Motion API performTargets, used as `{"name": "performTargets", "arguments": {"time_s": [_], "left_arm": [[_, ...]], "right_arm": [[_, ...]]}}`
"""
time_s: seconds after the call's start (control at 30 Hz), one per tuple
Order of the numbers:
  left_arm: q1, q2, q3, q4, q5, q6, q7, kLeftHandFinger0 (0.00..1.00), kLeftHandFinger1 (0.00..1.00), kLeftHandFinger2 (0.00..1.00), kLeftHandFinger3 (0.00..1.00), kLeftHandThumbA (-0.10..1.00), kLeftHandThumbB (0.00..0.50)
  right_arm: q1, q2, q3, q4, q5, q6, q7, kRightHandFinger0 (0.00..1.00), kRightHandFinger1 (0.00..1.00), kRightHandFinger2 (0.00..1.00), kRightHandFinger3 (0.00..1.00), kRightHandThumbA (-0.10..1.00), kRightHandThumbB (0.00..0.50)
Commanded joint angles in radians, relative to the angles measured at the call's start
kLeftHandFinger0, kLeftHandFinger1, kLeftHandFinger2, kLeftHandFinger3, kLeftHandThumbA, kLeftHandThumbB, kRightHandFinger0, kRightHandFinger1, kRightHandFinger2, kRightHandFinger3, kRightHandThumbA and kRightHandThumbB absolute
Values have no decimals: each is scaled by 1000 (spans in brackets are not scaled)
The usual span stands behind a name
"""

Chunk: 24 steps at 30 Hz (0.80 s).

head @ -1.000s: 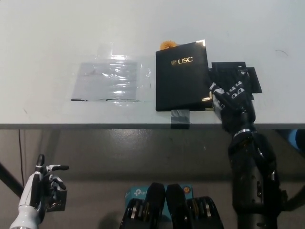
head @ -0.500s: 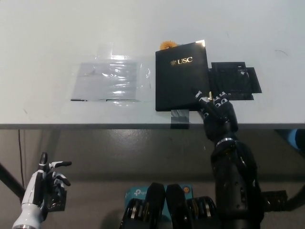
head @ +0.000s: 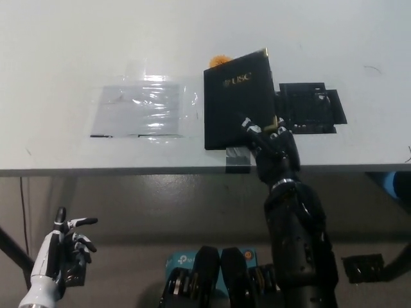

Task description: The robot uses its right hand to push the cover of the diary kept in the middle of the desk towards the left to open it

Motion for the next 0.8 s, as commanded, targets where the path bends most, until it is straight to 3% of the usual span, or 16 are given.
{"name": "performTargets", "arguments": {"time_s": [0.0,0.1,0.3,0.53,0.77], "left_arm": [[-12,10,-11,-12,7,-17,-8,98,176,237,547,1000,500],[-15,12,-13,-19,0,-11,-10,99,201,264,552,1000,481],[-35,25,-20,-11,0,-4,-17,99,209,267,546,1000,500],[-36,36,-35,-17,7,-5,-28,220,287,291,517,1000,500],[-42,50,-47,-27,20,7,-32,223,256,253,487,1000,500]], "right_arm": [[-104,34,43,-8,-17,-20,-10,1000,1000,1000,1000,943,229],[-145,26,77,-1,-45,-24,-2,1000,1000,1000,1000,950,238],[-170,-4,157,15,-111,-9,5,1000,1000,1000,1000,982,223],[-163,-67,318,36,-209,29,65,1000,1000,1000,1000,1000,208],[-109,-115,419,107,-284,-1,73,1000,1000,1000,1000,974,204]]}}
